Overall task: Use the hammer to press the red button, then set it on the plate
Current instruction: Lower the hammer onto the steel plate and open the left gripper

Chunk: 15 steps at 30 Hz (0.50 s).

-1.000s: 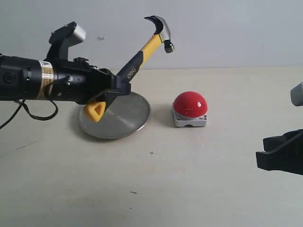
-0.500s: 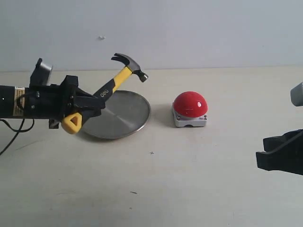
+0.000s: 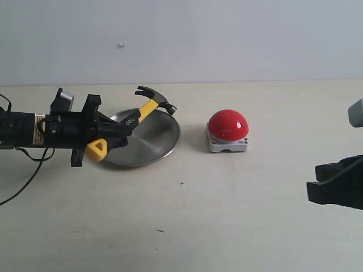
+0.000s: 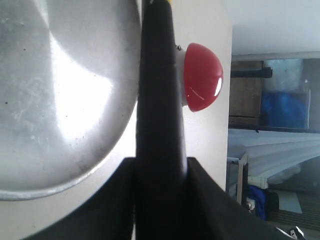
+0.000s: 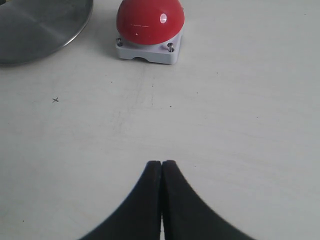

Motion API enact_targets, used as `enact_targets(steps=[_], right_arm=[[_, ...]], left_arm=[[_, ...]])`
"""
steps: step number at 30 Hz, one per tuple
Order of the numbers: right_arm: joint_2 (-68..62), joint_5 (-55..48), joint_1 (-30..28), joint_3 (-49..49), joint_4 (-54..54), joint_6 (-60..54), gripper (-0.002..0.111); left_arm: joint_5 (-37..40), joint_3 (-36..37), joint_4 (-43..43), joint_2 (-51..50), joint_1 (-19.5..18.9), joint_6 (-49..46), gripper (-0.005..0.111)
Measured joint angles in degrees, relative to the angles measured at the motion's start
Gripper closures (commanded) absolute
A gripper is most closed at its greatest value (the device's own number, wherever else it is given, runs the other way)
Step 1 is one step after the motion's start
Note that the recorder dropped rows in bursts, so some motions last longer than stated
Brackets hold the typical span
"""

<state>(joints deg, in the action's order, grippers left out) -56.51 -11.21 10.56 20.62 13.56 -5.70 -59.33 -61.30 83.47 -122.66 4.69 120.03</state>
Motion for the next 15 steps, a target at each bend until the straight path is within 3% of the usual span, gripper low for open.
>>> enact_targets(steps=[15], right_arm=[[0.0,-0.7,0.0,0.0,0.3,0.0,0.108]], left_arm=[[-0.9,-0.3,-0.6,-1.0,0.0,1.3,0.107]])
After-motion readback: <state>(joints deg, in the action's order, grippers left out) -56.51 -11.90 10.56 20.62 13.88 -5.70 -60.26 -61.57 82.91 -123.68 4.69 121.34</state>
